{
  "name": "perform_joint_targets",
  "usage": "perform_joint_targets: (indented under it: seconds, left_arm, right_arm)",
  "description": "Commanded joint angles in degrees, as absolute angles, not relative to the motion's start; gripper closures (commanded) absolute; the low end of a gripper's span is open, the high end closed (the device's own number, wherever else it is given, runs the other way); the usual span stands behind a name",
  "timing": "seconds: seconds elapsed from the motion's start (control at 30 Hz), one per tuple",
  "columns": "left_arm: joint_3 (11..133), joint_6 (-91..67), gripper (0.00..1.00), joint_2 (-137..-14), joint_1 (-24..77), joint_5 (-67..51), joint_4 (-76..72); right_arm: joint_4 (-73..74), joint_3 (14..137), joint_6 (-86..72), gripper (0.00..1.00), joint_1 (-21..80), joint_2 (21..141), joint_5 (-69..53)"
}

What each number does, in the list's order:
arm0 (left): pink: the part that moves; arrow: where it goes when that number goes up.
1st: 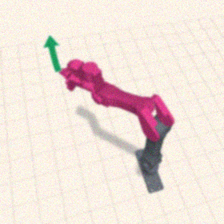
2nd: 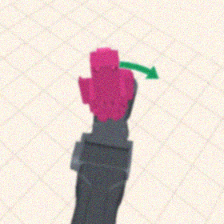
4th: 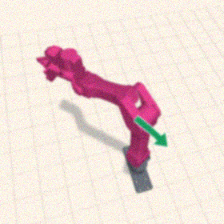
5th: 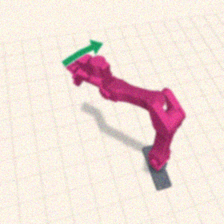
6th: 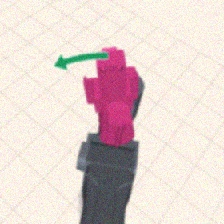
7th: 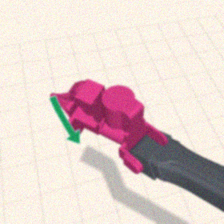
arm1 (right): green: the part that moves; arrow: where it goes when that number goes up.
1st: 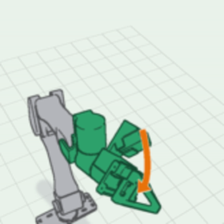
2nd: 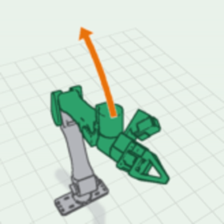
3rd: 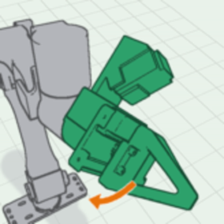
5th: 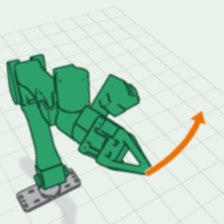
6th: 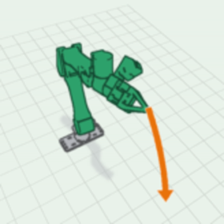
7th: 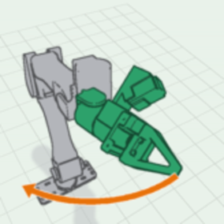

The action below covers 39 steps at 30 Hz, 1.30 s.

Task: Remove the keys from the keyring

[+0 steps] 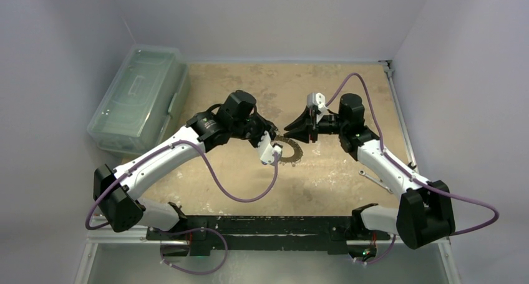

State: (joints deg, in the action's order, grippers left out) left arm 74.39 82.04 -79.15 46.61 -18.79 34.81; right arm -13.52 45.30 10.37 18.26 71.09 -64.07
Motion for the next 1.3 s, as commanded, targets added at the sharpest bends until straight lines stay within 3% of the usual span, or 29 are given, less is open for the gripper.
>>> perform_joint_targets:
  seconds: [0.0, 0.63, 0.8, 0.9, 1.27]
  left_arm:
    - [75.1, 85.2, 1.00, -77.1, 47.3, -22.1, 32.7]
    - [76.8, 83.9, 1.00, -78.5, 48.4, -22.8, 32.0]
    - [77.1, 83.5, 1.00, -78.7, 48.4, -22.9, 31.9]
    - [77.0, 82.7, 1.00, -78.6, 48.3, -22.5, 31.7]
    - [71.9, 75.3, 1.00, -76.2, 48.3, -16.9, 32.9]
  right_arm:
    - [-12.5, 47.9, 11.3, 0.73, 18.2, 69.8, -65.7]
    - [-6.7, 49.3, 18.7, 0.77, 21.0, 70.3, -65.1]
    - [-4.6, 49.5, 21.6, 0.84, 21.7, 70.4, -64.7]
    - [-4.7, 49.3, 21.9, 0.98, 22.0, 70.4, -63.8]
    - [-20.8, 45.7, 4.5, 1.00, 20.9, 70.0, -62.3]
